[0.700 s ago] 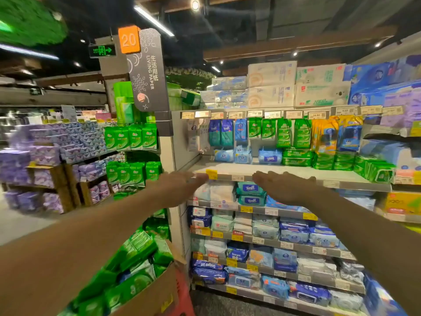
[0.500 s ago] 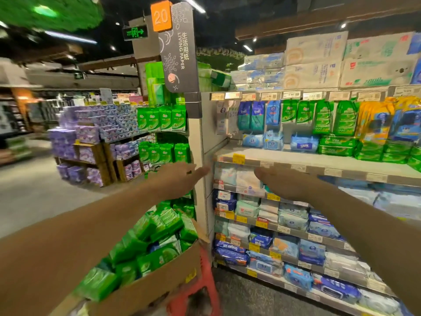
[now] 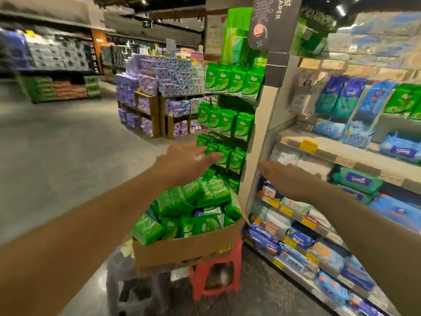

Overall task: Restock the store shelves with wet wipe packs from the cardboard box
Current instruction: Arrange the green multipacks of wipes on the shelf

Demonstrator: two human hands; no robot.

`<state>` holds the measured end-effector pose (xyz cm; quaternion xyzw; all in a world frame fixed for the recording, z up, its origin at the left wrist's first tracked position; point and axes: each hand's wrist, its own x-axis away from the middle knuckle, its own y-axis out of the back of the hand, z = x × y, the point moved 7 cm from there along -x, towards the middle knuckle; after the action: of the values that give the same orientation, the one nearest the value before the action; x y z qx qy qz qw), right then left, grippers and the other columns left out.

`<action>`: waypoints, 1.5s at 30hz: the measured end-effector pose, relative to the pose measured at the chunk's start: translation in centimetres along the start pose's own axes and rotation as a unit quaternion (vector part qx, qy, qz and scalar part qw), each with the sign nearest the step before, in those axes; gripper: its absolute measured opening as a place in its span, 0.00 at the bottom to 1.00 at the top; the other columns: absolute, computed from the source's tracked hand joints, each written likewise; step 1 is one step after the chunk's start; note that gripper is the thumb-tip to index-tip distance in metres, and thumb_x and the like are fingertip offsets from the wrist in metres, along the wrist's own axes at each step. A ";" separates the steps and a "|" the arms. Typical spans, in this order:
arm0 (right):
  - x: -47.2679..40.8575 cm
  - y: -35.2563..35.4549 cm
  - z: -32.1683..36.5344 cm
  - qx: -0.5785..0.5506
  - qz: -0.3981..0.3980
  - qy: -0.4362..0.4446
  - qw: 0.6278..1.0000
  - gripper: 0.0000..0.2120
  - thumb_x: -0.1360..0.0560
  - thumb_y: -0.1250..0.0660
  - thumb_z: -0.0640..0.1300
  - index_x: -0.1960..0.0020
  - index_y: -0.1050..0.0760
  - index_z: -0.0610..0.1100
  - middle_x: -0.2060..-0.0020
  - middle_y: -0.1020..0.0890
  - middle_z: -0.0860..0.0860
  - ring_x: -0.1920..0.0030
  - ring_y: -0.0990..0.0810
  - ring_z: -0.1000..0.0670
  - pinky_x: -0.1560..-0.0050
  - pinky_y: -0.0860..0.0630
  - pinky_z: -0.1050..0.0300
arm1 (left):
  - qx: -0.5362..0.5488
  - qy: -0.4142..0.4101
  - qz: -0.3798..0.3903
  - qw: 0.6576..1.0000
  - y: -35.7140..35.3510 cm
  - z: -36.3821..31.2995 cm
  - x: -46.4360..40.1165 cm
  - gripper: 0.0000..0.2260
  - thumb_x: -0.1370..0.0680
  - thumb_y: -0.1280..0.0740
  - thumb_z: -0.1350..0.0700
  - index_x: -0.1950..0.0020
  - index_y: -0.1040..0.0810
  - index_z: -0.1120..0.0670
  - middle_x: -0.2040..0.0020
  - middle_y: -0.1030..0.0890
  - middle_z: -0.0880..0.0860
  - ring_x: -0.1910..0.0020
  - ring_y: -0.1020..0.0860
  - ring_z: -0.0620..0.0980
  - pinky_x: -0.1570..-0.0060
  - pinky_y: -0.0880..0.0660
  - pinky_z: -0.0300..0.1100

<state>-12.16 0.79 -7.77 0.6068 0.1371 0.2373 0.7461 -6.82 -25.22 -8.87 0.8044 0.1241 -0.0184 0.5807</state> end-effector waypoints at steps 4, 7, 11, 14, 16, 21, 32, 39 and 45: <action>-4.6 -1.6 2.7 -0.009 0.012 -0.005 1.000 0.49 0.34 0.68 0.84 0.19 0.49 0.64 0.17 0.44 0.52 0.18 0.46 0.43 0.20 0.49 0.39 | 0.034 0.043 0.007 0.998 -1.5 5.6 -1.3 0.52 0.37 0.64 0.14 0.21 0.38 0.38 0.18 0.39 0.45 0.18 0.45 0.54 0.25 0.45 0.64; -7.5 -2.3 5.6 0.007 0.040 0.005 0.999 0.44 0.28 0.67 0.79 0.17 0.51 0.61 0.18 0.47 0.55 0.17 0.50 0.45 0.20 0.54 0.41 | 0.046 0.062 0.014 0.997 -2.1 9.3 -2.8 0.51 0.37 0.64 0.14 0.20 0.40 0.36 0.18 0.41 0.45 0.18 0.46 0.53 0.25 0.45 0.64; -11.0 -3.4 8.5 0.014 0.052 0.026 0.998 0.36 0.21 0.62 0.69 0.16 0.51 0.57 0.17 0.48 0.53 0.17 0.51 0.47 0.20 0.54 0.49 | 0.056 0.090 0.029 0.994 -2.7 13.0 -3.9 0.52 0.38 0.64 0.14 0.20 0.39 0.37 0.18 0.41 0.47 0.19 0.46 0.55 0.24 0.45 0.64; -14.2 -5.1 8.9 0.008 0.059 0.017 0.998 0.49 0.33 0.65 0.83 0.18 0.52 0.63 0.17 0.49 0.54 0.17 0.52 0.43 0.20 0.54 0.36 | 0.066 0.114 0.045 0.990 -3.3 15.2 -4.4 0.54 0.39 0.63 0.13 0.20 0.39 0.38 0.18 0.41 0.47 0.19 0.46 0.56 0.24 0.45 0.63; -16.5 -6.5 8.7 -0.006 0.069 0.017 0.997 0.51 0.37 0.65 0.86 0.18 0.53 0.65 0.17 0.50 0.56 0.17 0.54 0.42 0.21 0.55 0.31 | 0.079 0.125 0.055 0.988 -4.1 16.7 -5.0 0.54 0.39 0.63 0.13 0.20 0.39 0.38 0.18 0.40 0.47 0.19 0.45 0.55 0.24 0.45 0.63; -21.5 -8.4 9.2 -0.012 0.077 0.025 0.997 0.55 0.44 0.68 0.89 0.21 0.53 0.70 0.18 0.49 0.58 0.17 0.53 0.44 0.22 0.53 0.28 | 0.095 0.161 0.080 0.979 -5.4 19.8 -5.8 0.56 0.42 0.63 0.12 0.19 0.42 0.38 0.17 0.43 0.48 0.18 0.47 0.56 0.23 0.46 0.63; -32.1 -13.4 8.0 -0.051 0.093 0.071 0.992 0.50 0.37 0.68 0.86 0.19 0.51 0.67 0.18 0.43 0.57 0.18 0.44 0.42 0.24 0.49 0.26 | 0.128 0.205 0.118 0.963 -10.0 21.4 -10.0 0.20 0.26 0.56 0.21 0.35 0.49 0.17 0.19 0.39 0.47 0.20 0.43 0.56 0.22 0.46 0.59; -36.8 -16.8 5.6 -0.116 0.149 0.076 0.979 0.35 0.18 0.50 0.67 0.17 0.45 0.51 0.26 0.26 0.45 0.35 0.21 0.45 0.44 0.28 0.56 | 0.163 0.267 0.117 0.942 -14.6 22.6 -14.4 0.40 0.32 0.58 0.16 0.25 0.36 0.30 0.23 0.31 0.46 0.29 0.29 0.52 0.29 0.32 0.56; -40.1 -22.5 3.5 -0.134 0.213 0.037 0.967 0.38 0.19 0.40 0.64 0.18 0.44 0.43 0.35 0.23 0.43 0.33 0.23 0.42 0.48 0.26 0.55 | 0.281 0.353 0.121 0.884 -18.1 20.2 -15.0 0.26 0.17 0.48 0.35 0.21 0.34 0.43 0.24 0.31 0.42 0.24 0.33 0.47 0.31 0.41 0.40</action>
<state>-40.29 -26.37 -32.16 0.5073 -0.0010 0.4297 0.7470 -23.01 -41.49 -29.69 0.8959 0.2125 0.3029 0.2459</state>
